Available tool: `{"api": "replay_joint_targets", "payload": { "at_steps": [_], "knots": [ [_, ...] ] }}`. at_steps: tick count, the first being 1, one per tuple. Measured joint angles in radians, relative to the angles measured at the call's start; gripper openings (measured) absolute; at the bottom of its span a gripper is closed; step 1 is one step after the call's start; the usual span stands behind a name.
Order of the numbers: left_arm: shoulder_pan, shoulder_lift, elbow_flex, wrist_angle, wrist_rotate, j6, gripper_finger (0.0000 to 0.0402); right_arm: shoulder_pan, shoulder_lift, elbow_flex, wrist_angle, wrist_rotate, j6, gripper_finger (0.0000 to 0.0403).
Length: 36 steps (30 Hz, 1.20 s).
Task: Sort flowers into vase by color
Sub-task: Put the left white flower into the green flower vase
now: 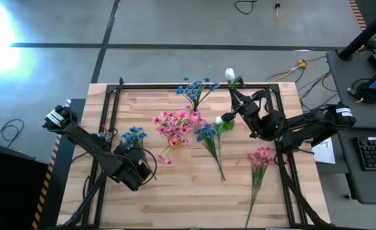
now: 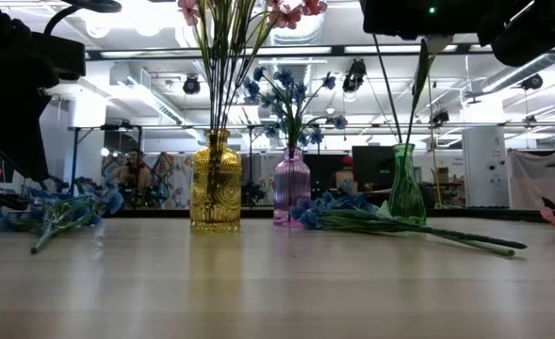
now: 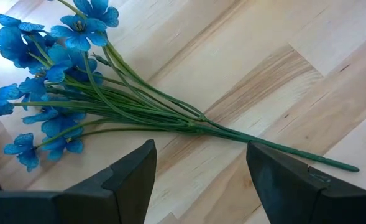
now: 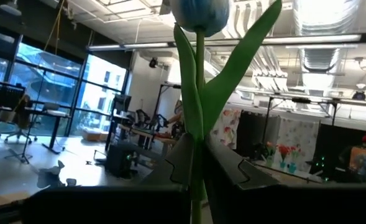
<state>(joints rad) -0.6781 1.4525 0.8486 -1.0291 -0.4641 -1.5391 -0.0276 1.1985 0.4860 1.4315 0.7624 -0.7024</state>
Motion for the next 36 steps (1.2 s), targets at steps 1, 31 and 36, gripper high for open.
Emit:
{"api": "replay_joint_targets", "payload": {
  "at_steps": [1, 31, 36],
  "knots": [
    [0.0, 0.0, 0.0, 0.0, 0.0, 0.0, 0.0235, -0.002, 0.003, 0.0, 0.0, 0.001, 0.008, 0.0018],
    [0.0, 0.0, 0.0, 0.0, 0.001, 0.0, 0.0235, -0.001, 0.008, -0.011, -0.082, 0.091, 0.046, 0.0018],
    [0.0, 0.0, 0.0, 0.0, 0.001, 0.0, 0.0235, -0.001, 0.008, -0.011, -0.119, 0.114, 0.049, 0.0034]
  ]
}}
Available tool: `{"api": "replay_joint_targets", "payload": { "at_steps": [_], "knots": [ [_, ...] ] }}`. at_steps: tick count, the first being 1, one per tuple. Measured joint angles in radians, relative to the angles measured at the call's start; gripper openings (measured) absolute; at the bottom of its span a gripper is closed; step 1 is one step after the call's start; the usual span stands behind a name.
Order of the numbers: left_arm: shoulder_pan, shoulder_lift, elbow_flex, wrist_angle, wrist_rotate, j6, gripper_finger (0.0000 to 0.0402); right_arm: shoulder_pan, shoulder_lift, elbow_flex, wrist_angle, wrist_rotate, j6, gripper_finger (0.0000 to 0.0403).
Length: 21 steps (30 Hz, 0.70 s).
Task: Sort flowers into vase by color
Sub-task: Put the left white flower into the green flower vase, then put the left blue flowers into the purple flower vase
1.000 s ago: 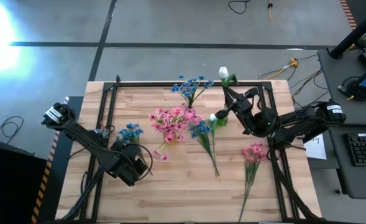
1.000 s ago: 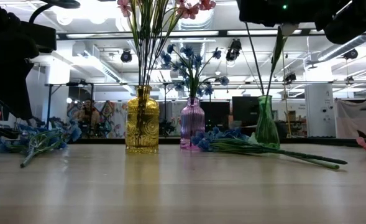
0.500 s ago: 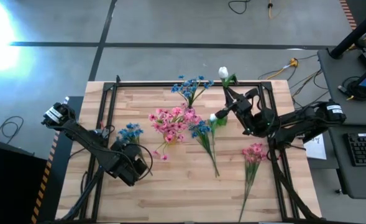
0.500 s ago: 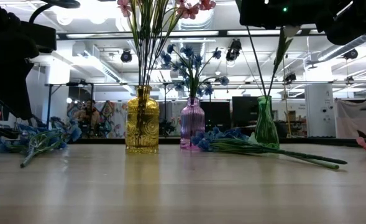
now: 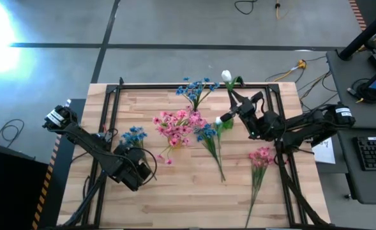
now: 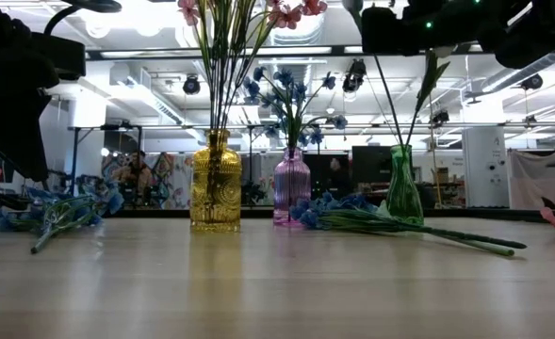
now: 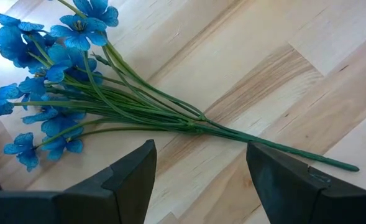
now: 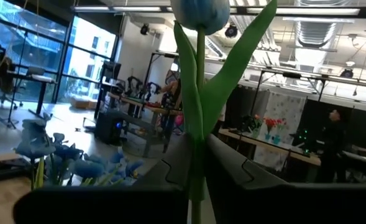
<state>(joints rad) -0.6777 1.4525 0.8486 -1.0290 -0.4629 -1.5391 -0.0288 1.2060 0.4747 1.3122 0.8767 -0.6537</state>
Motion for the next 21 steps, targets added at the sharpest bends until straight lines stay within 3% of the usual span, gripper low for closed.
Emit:
{"api": "replay_joint_targets", "payload": {
  "at_steps": [12, 21],
  "knots": [
    [0.0, 0.0, 0.0, -0.006, 0.002, 0.011, 0.0235, 0.054, -0.001, 0.006, -0.001, 0.085, -0.038, 0.0121],
    [0.0, 0.0, 0.0, -0.002, 0.005, 0.006, 0.0235, 0.153, -0.002, 0.065, -0.002, 0.354, -0.157, 0.02]
  ]
}}
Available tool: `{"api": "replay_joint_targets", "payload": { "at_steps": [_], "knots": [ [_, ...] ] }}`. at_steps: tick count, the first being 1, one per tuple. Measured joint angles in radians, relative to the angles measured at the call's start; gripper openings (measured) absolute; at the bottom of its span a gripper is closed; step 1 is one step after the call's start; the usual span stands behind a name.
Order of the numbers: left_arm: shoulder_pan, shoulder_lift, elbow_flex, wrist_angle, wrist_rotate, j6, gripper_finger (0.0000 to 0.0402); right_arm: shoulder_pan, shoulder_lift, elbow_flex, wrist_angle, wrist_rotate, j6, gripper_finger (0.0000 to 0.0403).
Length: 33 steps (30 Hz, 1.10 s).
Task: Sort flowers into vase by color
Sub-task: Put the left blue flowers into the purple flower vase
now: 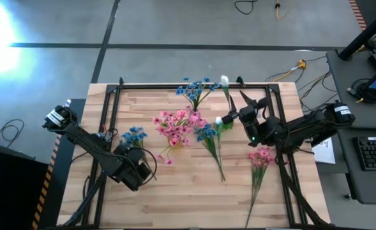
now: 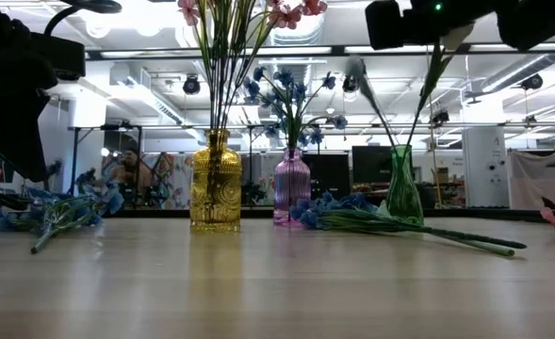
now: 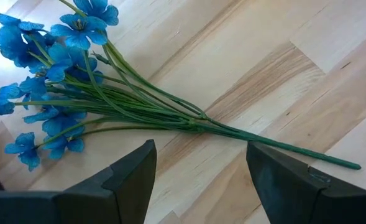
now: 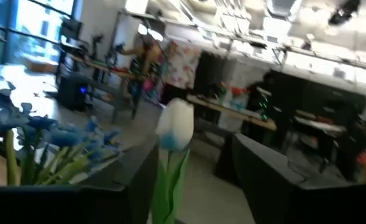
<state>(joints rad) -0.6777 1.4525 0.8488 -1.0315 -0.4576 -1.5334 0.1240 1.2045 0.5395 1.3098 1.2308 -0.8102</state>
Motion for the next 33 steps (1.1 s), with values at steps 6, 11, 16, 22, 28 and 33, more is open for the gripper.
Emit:
{"api": "replay_joint_targets", "payload": {
  "at_steps": [6, 11, 16, 22, 28, 33],
  "knots": [
    [0.0, 0.0, 0.004, 0.0, 0.107, -0.013, 0.0235, 0.058, 0.0, 0.052, -0.042, 0.186, -0.015, 0.0245],
    [0.0, 0.0, 0.023, -0.006, 0.163, 0.006, 0.0235, 0.108, 0.002, 0.086, -0.113, 0.252, -0.013, 0.0272],
    [0.0, -0.001, 0.068, -0.019, 0.165, 0.01, 0.0235, 0.137, 0.002, 0.109, -0.13, 0.266, -0.013, 0.0284],
    [-0.008, -0.001, 0.15, -0.043, 0.167, -0.081, 0.0235, 0.175, 0.002, 0.14, -0.15, 0.307, -0.056, 0.0292],
    [-0.028, 0.004, 0.232, -0.086, 0.23, -0.304, 0.0235, 0.229, 0.003, 0.155, -0.196, 0.323, -0.091, 0.0295],
    [-0.046, 0.042, 0.279, -0.228, 0.351, -0.591, 0.0235, 0.267, 0.002, 0.163, -0.202, 0.315, -0.126, 0.0297]
  ]
}}
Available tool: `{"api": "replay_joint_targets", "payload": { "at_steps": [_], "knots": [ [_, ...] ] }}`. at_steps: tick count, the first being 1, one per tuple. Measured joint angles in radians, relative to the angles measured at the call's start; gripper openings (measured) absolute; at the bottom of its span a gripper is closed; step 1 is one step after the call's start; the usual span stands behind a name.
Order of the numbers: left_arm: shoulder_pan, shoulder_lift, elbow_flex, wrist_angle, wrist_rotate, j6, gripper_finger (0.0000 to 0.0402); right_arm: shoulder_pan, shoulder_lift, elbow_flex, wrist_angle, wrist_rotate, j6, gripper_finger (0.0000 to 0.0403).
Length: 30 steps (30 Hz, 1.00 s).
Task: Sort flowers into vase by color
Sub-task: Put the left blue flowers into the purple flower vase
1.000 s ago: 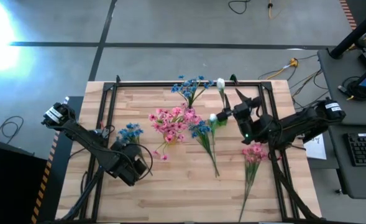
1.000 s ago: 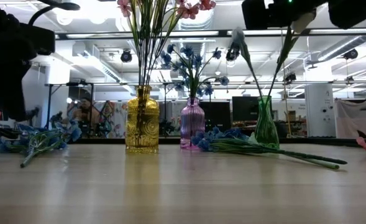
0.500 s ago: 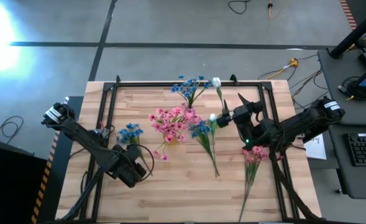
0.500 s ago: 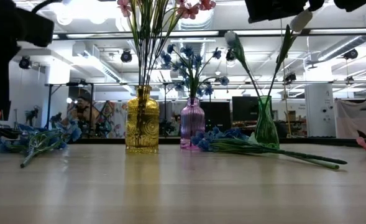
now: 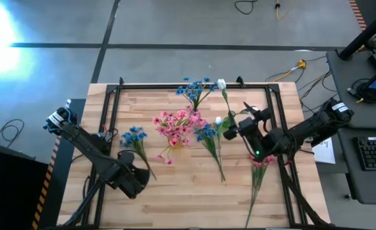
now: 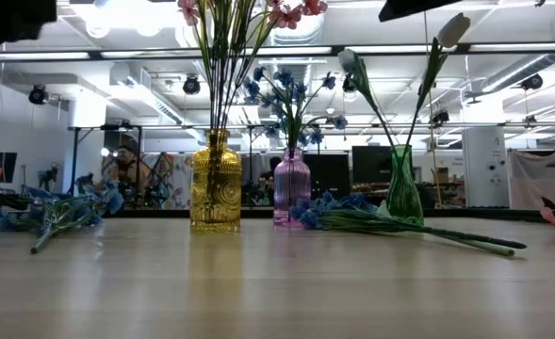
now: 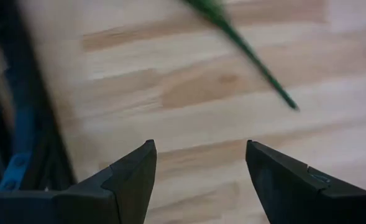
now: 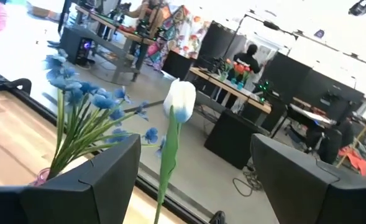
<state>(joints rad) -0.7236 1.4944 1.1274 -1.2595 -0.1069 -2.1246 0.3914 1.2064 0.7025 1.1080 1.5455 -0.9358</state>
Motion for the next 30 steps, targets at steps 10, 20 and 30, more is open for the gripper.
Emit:
{"api": "replay_joint_targets", "payload": {
  "at_steps": [10, 20, 30],
  "knots": [
    [0.002, 0.078, -0.003, -0.058, -0.043, -0.223, 0.0235, 0.075, 0.0, 0.022, -0.003, 0.0, -0.057, 0.0297],
    [0.049, 0.2, -0.008, 0.017, -0.28, -0.225, 0.0235, 0.1, 0.006, 0.021, -0.04, -0.001, -0.074, 0.0294],
    [0.091, 0.352, -0.009, 0.095, -0.284, -0.238, 0.0235, 0.1, 0.005, 0.02, -0.083, -0.054, -0.117, 0.0292]
  ]
}}
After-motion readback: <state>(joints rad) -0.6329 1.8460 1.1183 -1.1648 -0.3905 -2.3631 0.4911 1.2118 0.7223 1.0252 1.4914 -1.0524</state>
